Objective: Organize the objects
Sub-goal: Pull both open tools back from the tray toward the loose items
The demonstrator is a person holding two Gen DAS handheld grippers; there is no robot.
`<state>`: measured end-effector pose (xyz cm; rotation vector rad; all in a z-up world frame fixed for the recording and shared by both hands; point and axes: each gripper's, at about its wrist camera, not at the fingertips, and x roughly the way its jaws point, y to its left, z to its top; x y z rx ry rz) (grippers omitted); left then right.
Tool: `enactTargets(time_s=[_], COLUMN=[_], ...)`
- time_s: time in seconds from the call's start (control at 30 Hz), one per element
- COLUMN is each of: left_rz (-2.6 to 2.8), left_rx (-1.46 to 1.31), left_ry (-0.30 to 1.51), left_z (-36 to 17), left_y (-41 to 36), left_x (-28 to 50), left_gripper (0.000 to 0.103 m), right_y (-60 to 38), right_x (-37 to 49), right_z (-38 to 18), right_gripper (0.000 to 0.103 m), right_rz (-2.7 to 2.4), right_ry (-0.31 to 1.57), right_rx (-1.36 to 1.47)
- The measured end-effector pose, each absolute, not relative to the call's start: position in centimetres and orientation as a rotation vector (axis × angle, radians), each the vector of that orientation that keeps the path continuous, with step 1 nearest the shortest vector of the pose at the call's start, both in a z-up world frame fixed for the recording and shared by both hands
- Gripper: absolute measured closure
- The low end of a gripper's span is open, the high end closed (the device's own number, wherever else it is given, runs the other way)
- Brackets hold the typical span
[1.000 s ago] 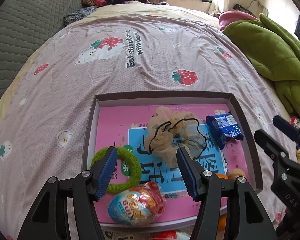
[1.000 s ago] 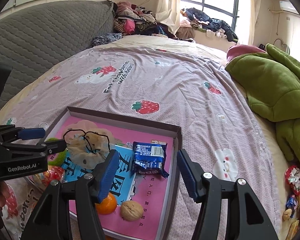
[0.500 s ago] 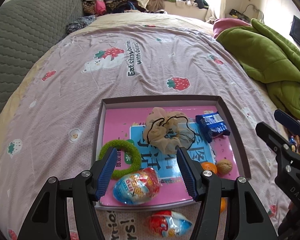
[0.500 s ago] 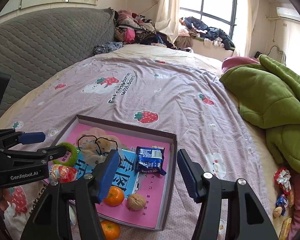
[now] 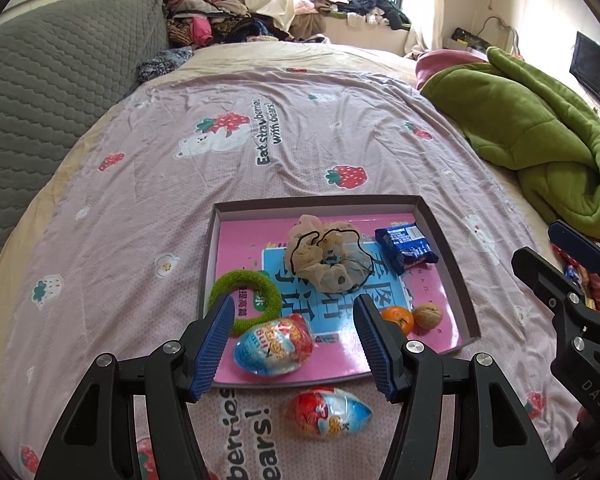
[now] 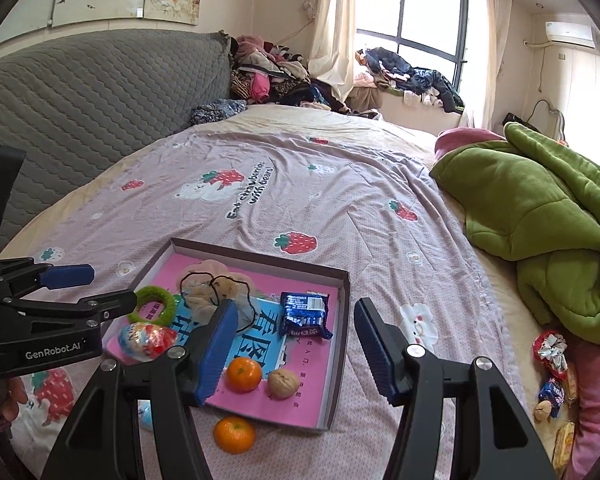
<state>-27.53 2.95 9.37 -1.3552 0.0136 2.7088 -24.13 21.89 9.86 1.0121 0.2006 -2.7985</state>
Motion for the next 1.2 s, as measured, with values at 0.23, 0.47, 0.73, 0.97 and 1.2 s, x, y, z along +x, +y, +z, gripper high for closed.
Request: enactTargets(time_s=[0.23, 0.47, 0.73, 0.97, 1.2], left_rz=[2.718, 2.704, 2.692, 2.668, 2.642], left_rx=[-1.299, -1.273, -1.280, -1.313, -1.376], left_ry=[0.022, 0.017, -0.003, 0.000, -0.026], left_z=[10.2, 10.2, 9.3, 7.0, 4.2], left_y=[2.9, 3.2, 2.9, 2.8, 2.4], left_x=[-24.5, -21.4, -19.0, -17.6, -17.5], left_gripper=[0.040, 0.040, 0.040, 0.040, 0.040], right_y=[21.5, 21.1, 21.0, 20.9, 21.3], right_x=[-20.9, -17.7, -15.3, -13.9, -13.6], right_z=[10.5, 10.2, 8.5, 6.2, 2.8], right_gripper=[0.043, 0.043, 0.043, 0.043, 0.043], right_rz=[-2.791, -2.778, -2.758, -2.740, -2.718], right_ry=[0.195, 0.204, 0.204, 0.217, 0.204], right_rx=[0.977, 0.961, 0.993, 1.022, 1.104])
